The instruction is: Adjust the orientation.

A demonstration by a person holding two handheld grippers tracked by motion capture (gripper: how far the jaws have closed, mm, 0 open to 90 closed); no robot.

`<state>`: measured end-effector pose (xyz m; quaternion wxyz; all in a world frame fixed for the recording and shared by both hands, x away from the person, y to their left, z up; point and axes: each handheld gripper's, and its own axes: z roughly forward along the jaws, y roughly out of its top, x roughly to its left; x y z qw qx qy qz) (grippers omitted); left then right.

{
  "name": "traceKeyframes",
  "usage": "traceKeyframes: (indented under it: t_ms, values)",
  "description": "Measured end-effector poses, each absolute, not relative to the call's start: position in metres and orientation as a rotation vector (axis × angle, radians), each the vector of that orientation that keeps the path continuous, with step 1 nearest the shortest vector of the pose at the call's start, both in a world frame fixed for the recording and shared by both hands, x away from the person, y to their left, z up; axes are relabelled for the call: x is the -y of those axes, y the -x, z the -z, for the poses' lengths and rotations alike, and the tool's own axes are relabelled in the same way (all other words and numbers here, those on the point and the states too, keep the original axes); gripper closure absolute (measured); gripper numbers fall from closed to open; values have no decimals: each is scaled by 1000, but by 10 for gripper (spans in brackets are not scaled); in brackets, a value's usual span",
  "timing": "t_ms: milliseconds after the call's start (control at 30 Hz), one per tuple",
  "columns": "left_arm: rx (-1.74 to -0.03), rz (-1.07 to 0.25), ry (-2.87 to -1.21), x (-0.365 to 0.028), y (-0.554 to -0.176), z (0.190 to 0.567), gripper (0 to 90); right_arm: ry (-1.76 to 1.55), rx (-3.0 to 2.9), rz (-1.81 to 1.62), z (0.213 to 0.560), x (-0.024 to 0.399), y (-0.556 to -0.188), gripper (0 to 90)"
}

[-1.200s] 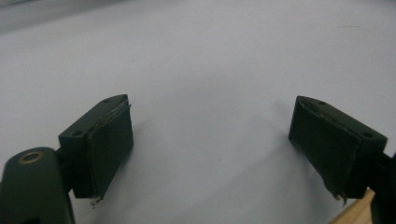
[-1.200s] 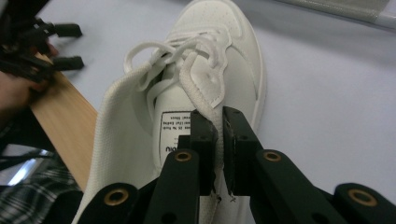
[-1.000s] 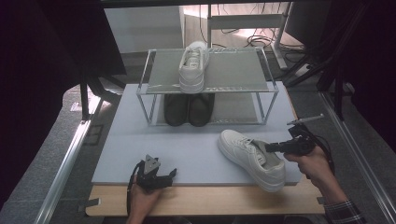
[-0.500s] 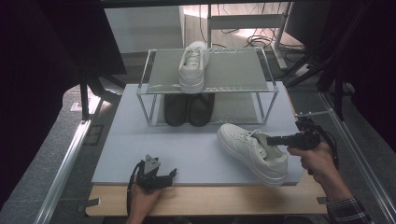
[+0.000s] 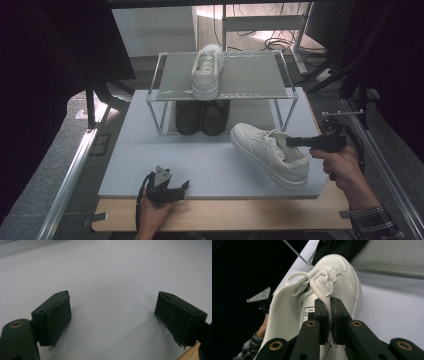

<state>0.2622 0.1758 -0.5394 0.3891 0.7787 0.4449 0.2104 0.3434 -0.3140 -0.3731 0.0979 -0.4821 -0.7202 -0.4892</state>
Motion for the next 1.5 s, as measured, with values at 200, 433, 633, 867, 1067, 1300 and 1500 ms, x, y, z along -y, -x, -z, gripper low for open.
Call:
traceKeyframes:
  t_ms: [200,433,633,867,1067,1300,1500]
  values:
    - [-1132,-535,-1976,-176,-262,540,133,1432,2072,1497,365,318,-346,848]
    - [-1132,-536,-1975,-176,-262,540,133,1431,2036,1532,353,317,-348,849]
    - [-1132,-536,-1978,-176,-262,540,133,1428,2002,1562,343,316,-350,849]
    - [-1132,-535,-1979,-176,-262,539,133,1410,1985,1590,329,311,-351,849]
    - [-1132,-533,-1979,-176,-262,539,133,1398,1956,1618,318,310,-354,849]
    - [-1132,-533,-1979,-176,-262,539,133,1416,1933,1653,301,308,-358,850]
    - [-1132,-534,-1979,-176,-262,539,133,1436,1916,1683,291,304,-365,851]
